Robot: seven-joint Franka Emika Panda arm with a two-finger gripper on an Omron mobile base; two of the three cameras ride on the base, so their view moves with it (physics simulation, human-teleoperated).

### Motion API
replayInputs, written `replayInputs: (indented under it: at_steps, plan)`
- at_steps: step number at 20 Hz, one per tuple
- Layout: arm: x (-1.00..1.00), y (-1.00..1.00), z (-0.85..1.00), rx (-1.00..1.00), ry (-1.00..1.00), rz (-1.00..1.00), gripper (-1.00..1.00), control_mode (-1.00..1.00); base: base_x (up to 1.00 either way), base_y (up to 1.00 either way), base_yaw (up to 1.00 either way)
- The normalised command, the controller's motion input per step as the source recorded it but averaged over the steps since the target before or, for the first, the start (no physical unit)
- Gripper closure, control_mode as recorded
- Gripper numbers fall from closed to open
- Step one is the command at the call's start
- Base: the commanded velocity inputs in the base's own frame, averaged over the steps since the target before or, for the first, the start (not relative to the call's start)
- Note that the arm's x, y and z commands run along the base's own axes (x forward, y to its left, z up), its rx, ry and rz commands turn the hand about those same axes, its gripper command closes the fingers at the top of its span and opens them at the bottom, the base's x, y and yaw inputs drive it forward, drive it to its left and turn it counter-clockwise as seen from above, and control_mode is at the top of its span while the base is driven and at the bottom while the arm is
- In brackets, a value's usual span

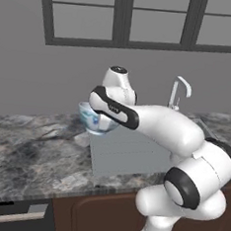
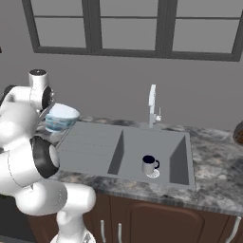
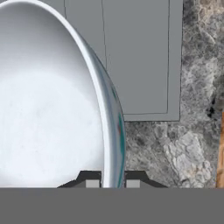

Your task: Pick the mug and place it in the sink. Pick the bowl and place it in the open cabinet and then close the cabinet.

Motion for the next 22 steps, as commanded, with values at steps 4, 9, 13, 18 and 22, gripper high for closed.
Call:
replayInputs:
  at_steps: [4,9,13,18,22]
  plan:
    - [-0.39,-0.05,0.47,-0.05,0.09,0.01,1.00,-1.00,0.00,0.00,0.00]
    - [-0.45,-0.07,0.49,-0.12,-0.01,0.19,1.00,-1.00,0.00,0.00,0.00]
    - [-0.66,-0.17,0.21,-0.07,-0.19,0.17,1.00,-1.00,0.00,0.00,0.00]
    - [-0.77,-0.35,0.05,0.00,-0.37,0.02,1.00,-1.00,0.00,0.00,0.00]
    - [-0.53,-0.33,0.38,0.06,-0.08,-0.01,1.00,-1.00,0.00,0.00,0.00]
